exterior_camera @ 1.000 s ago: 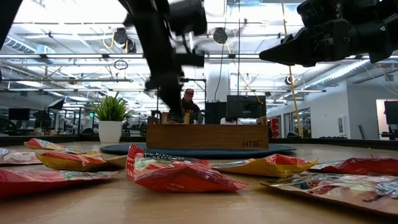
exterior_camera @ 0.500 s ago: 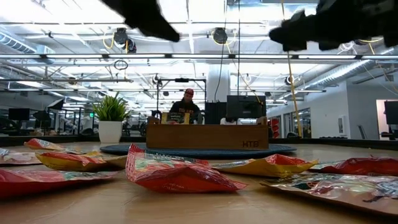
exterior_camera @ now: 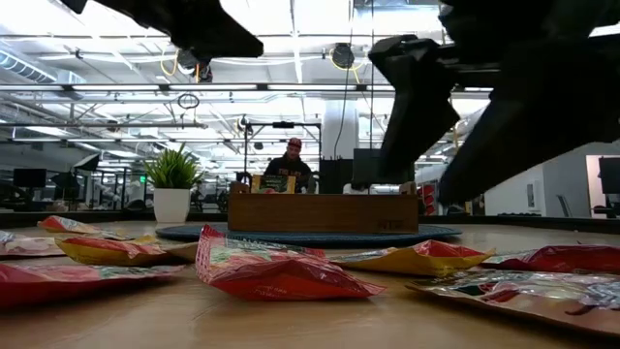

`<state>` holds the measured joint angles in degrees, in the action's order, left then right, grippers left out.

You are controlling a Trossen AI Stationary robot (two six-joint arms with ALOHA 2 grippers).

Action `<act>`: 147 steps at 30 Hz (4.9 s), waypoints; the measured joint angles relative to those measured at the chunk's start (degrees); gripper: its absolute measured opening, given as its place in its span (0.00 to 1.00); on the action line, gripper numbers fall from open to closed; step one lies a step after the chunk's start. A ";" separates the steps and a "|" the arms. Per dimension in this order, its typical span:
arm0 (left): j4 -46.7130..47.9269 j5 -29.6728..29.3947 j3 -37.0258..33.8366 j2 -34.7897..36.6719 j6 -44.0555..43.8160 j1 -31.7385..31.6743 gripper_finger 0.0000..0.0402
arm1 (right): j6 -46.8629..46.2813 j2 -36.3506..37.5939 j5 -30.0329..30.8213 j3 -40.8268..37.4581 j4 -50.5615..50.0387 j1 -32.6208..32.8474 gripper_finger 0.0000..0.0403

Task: Pick & Place Tea
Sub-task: Put the yellow tea bag into the left section of the wooden organizer

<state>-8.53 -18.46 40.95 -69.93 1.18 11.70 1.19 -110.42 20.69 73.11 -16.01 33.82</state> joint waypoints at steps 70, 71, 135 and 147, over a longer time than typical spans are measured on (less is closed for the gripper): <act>-7.10 0.79 0.24 -4.22 -35.79 -0.05 0.44 | 49.25 -0.10 52.48 -3.66 31.57 -8.24 0.00; -6.98 0.81 0.24 -4.74 -35.53 -0.13 0.44 | 50.50 -0.10 52.34 -3.66 33.05 -8.50 0.00; 0.82 26.33 0.07 -17.02 31.98 -27.08 0.00 | 14.79 45.86 3.29 -48.02 57.46 -11.76 0.24; 0.53 27.49 0.13 -17.22 36.41 -27.67 0.00 | 16.08 45.93 3.39 -48.01 57.33 -14.62 0.24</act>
<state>-8.00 9.03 41.08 -87.15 37.59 -15.96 17.26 -64.49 24.08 25.10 41.32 19.21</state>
